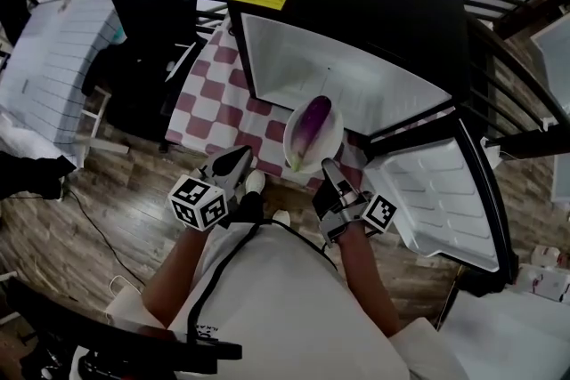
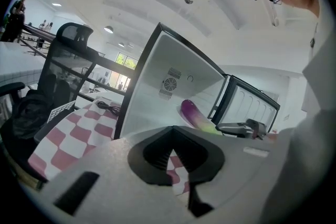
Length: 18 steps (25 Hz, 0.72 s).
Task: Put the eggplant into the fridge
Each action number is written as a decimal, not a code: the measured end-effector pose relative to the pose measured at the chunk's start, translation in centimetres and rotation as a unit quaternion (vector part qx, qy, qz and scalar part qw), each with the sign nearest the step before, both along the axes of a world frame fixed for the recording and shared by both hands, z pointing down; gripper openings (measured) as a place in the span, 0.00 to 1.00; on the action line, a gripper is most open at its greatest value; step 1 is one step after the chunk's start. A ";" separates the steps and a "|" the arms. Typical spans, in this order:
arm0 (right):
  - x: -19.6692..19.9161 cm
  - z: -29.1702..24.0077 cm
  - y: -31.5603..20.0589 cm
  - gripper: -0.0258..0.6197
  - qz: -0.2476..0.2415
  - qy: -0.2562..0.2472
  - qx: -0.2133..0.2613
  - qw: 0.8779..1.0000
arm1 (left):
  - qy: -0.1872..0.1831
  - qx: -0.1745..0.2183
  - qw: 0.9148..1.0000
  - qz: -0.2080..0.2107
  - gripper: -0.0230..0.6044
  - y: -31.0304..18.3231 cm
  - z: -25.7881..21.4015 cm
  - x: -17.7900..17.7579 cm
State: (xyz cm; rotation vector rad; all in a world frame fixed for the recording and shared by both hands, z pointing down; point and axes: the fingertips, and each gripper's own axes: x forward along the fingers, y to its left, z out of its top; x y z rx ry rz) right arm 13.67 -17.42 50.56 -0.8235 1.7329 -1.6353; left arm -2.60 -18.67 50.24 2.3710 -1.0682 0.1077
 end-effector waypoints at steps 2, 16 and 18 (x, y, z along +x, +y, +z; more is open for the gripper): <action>-0.4 0.2 -0.9 0.09 0.001 0.002 0.000 1.000 | 0.000 -0.001 1.000 0.004 0.04 -0.9 0.1 -0.2; -2.5 4.1 -8.0 0.09 0.017 0.011 -0.014 1.000 | 0.000 -0.017 0.999 0.030 0.04 -6.9 1.8 -2.2; -2.6 4.9 -9.1 0.09 0.020 0.012 -0.014 1.000 | -0.002 -0.020 0.999 0.037 0.04 -7.6 2.1 -2.4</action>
